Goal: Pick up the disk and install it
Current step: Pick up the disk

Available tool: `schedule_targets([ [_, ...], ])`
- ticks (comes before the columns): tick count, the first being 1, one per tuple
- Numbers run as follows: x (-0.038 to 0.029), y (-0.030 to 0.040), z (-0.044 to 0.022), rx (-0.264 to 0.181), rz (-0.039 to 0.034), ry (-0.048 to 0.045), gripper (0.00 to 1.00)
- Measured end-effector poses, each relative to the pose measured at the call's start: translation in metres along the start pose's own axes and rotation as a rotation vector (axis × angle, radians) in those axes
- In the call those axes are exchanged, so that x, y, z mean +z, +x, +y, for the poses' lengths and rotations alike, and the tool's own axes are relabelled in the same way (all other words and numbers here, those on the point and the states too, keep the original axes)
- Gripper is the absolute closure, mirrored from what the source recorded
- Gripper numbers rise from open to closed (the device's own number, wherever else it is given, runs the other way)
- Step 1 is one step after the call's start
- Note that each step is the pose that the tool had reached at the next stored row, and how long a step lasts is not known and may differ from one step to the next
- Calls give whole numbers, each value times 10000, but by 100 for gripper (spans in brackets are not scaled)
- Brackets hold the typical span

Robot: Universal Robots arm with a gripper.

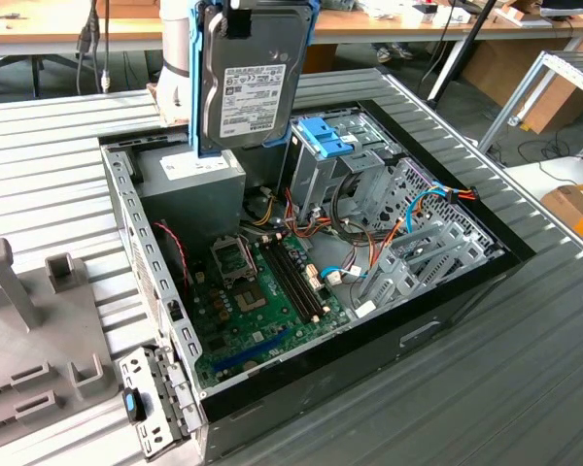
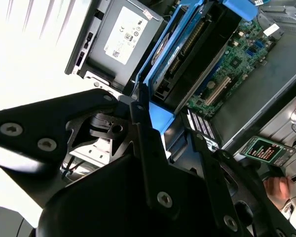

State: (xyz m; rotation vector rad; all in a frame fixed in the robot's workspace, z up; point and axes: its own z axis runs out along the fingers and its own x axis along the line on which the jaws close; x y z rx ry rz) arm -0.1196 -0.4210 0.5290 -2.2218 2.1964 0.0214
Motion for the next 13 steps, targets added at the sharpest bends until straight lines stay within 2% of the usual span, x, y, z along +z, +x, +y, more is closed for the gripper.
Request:
schedule_targets([
  [4,-1,55,-55,1,0,0,64],
  [6,-1,107,-104,0,1,0,64],
  [10,3,109,-154,-1,9,1,64],
  [13,6,111,-248,-1,11,0,64],
])
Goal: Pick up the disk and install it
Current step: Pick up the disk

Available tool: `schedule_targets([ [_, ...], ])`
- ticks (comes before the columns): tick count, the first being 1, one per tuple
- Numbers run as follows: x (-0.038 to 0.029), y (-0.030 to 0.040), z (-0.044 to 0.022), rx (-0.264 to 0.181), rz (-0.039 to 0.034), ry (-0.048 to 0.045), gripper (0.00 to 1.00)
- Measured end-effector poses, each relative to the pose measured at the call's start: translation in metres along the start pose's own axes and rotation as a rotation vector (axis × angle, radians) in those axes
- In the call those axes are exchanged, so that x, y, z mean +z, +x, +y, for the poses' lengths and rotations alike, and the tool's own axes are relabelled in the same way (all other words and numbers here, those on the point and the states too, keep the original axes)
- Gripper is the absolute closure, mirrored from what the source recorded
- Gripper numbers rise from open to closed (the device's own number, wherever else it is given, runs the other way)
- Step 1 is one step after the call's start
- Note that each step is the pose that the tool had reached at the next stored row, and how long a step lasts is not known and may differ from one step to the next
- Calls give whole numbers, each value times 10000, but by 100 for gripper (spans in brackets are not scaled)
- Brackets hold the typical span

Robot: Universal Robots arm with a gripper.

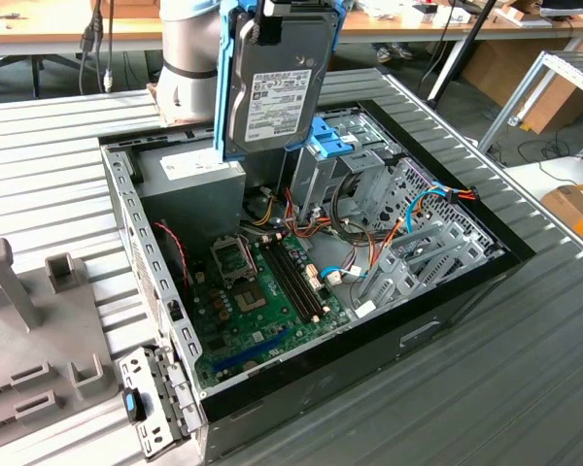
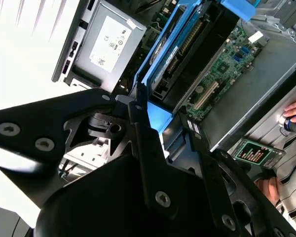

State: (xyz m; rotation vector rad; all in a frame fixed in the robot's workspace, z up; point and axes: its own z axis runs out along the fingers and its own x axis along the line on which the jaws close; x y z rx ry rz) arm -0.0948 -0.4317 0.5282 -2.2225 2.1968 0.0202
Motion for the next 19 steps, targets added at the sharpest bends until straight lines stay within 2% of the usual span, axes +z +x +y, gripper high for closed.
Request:
schedule_targets([
  [2,0,1,-37,0,1,0,64],
  [7,1,22,-49,0,0,0,64],
  [9,4,100,-49,-3,0,0,64],
  [14,9,244,-50,-5,0,0,64],
  [19,8,379,-82,-6,16,0,64],
])
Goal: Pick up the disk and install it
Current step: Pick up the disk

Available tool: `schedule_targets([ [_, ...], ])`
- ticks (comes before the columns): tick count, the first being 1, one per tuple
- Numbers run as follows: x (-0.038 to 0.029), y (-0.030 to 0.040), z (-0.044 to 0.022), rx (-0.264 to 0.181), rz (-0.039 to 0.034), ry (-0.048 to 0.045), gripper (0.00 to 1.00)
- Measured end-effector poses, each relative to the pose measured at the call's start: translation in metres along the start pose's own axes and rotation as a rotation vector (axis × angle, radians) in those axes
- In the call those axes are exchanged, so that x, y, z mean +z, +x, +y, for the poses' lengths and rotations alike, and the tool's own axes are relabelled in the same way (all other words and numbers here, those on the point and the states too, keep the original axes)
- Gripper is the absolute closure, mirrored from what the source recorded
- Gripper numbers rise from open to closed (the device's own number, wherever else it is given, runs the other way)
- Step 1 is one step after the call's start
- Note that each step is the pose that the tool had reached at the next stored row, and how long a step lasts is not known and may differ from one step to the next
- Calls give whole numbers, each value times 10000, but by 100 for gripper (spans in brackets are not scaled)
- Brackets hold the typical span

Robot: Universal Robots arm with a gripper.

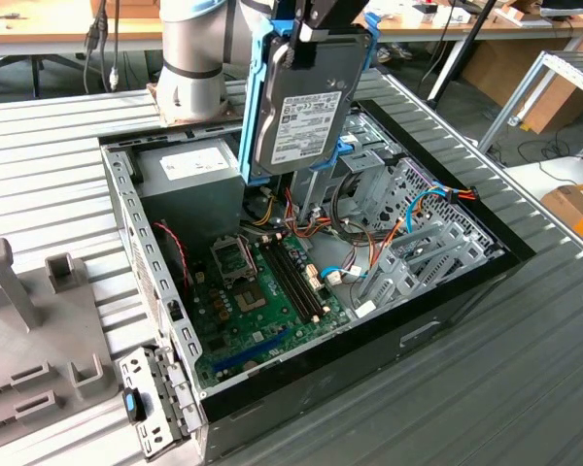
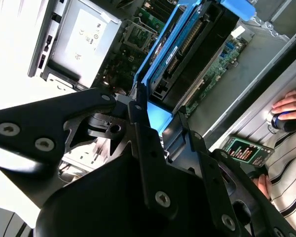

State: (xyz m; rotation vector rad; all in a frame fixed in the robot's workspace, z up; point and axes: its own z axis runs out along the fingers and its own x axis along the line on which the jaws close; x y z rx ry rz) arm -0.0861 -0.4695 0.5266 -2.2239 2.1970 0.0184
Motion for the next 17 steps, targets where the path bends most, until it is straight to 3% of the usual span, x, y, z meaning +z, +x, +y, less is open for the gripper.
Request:
schedule_targets([
  [6,-1,133,-27,1,34,0,64],
  [17,-2,471,-73,0,161,-1,64],
])
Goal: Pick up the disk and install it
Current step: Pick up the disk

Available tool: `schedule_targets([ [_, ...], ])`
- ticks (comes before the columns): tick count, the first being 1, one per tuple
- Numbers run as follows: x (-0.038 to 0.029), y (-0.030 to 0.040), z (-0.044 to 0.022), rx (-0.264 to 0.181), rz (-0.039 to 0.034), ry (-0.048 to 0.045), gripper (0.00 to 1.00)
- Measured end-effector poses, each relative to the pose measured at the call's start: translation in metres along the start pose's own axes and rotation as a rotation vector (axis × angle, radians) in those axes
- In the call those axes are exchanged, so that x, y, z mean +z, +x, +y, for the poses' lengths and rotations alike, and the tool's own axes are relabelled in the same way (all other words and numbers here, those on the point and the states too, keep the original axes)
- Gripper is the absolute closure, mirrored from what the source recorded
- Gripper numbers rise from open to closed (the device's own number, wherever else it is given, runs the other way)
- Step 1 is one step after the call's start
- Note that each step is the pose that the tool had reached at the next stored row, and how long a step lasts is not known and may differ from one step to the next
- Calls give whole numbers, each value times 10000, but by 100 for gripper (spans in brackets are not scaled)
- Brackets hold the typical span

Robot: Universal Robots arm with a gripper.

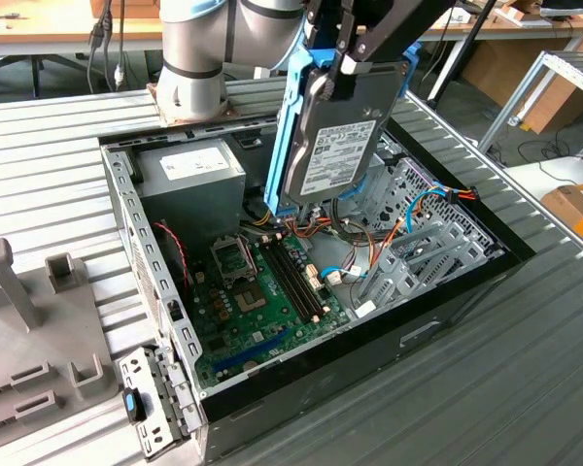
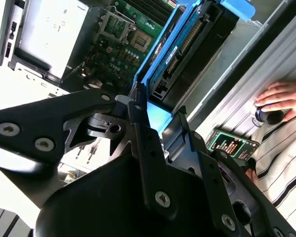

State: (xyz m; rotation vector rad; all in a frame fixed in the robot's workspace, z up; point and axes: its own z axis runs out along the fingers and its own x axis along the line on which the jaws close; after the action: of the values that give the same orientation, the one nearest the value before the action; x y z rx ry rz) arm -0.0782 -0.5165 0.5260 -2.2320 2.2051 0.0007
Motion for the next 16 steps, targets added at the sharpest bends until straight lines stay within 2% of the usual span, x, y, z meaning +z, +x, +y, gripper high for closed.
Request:
schedule_targets([
  [5,2,196,-18,-1,82,-1,64],
  [6,4,263,-22,0,110,-2,64],
  [7,3,285,-23,0,126,-2,64],
  [12,4,289,-26,0,132,-2,64],
  [16,6,291,-165,0,132,-2,64],
])
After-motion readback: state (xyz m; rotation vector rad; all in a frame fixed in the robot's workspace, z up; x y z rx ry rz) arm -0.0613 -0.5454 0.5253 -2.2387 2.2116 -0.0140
